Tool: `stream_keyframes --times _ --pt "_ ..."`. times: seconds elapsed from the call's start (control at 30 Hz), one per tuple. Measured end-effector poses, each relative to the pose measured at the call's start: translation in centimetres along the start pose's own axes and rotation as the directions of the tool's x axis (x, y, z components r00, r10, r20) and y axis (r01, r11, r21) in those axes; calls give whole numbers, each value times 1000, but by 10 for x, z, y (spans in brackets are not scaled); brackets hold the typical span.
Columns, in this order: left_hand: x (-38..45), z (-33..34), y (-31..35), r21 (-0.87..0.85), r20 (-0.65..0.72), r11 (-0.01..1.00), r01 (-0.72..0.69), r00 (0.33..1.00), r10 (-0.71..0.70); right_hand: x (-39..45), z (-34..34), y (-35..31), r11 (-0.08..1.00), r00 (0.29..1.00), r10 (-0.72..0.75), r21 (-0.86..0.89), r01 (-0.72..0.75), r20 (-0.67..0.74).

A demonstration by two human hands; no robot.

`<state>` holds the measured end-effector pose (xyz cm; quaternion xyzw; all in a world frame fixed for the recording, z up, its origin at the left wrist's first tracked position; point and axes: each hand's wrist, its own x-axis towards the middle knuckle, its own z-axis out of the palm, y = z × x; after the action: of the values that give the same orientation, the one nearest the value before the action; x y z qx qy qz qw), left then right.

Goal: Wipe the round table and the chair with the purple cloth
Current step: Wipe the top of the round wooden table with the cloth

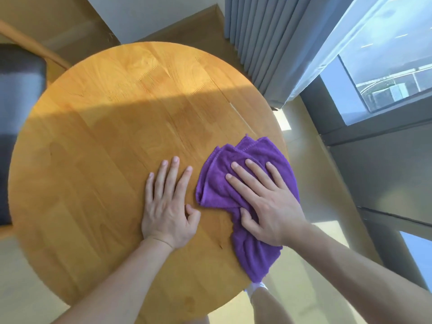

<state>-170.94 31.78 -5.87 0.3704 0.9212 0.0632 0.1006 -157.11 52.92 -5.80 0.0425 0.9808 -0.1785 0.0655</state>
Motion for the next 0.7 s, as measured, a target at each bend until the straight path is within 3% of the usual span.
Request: stream_keyframes --times 0.07,0.17,0.3,0.4,0.5,0.6,0.7 --pt "1 -1 1 -3 3 1000 7 1000 -7 17 -8 13 1000 1000 -5 -24 6 8" --pt "2 -3 1 -3 21 1000 12 1000 -12 59 -15 11 983 982 183 -24 -184 -56" --pt "1 -3 1 0 34 1000 15 999 -15 113 -11 -31 856 841 517 114 -505 -156" --pt "2 -3 0 10 21 1000 8 1000 -8 132 -3 -59 805 791 590 194 -561 -160" --pt "2 -3 1 14 24 1000 10 1000 -10 126 0 -53 895 884 443 136 -425 -150" --pt "2 -2 2 9 18 1000 12 1000 -13 105 -4 -22 996 993 85 48 -81 -81" --pt "3 -2 2 4 10 1000 10 1000 -10 101 -18 22 974 974 -227 16 227 23"
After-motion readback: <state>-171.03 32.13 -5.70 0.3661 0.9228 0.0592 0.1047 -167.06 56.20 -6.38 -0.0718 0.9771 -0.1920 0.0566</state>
